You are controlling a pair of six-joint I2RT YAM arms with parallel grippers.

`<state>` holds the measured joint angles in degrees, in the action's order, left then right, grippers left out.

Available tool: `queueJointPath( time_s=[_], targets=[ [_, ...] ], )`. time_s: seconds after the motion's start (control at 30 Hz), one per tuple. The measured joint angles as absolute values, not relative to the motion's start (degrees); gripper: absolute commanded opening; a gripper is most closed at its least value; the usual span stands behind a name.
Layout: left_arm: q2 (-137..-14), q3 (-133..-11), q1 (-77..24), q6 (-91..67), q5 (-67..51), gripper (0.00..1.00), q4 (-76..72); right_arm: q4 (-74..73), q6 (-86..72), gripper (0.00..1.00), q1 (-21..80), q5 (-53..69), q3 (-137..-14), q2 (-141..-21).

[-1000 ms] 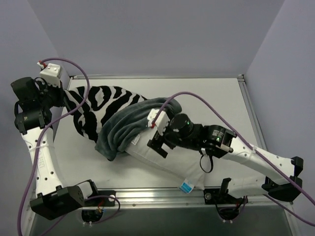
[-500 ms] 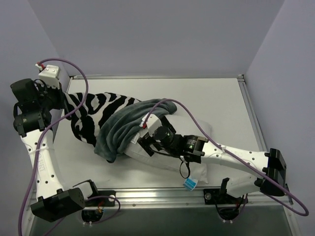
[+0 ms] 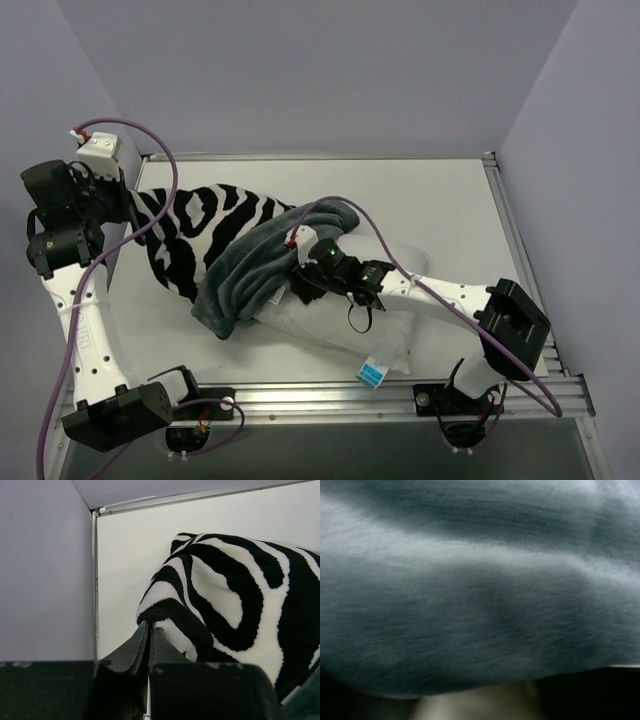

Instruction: Remove the pillowcase from the pillow

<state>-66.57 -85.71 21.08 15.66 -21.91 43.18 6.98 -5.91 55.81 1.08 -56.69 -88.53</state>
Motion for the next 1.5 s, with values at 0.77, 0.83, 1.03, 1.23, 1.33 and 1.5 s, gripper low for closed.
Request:
queueJointPath(
  time_s=[0.77,0.83,1.03,1.23,1.33,1.5],
  targets=[
    [-73.91,-109.08,44.82,14.11,-47.09,0.02,55.37,-8.05,-18.09,0.0,-8.8,27.0,-58.19,-66.15],
    [-75.46,-112.77,48.82,13.43,-49.89,0.02,56.99,-9.08,-18.26,0.0,-9.39,27.27,-59.29,-66.67],
    [-80.88,-121.16,64.16,9.58,-58.11,0.02,56.51,-10.76,-18.0,0.0,-12.23,27.9,-64.31,-68.82],
    [-83.02,-120.66,71.09,11.73,-52.9,0.02,47.75,-11.55,-13.67,0.0,-19.64,10.39,-66.35,-72.14],
    [-84.18,-120.09,71.29,12.62,-51.24,0.02,46.09,-13.45,-11.35,0.0,-17.02,4.47,-67.51,-72.18],
    [-82.11,-112.12,67.44,14.39,-51.75,0.02,43.81,-14.02,-6.76,0.55,-3.68,2.7,-69.67,-71.11]
  ],
)
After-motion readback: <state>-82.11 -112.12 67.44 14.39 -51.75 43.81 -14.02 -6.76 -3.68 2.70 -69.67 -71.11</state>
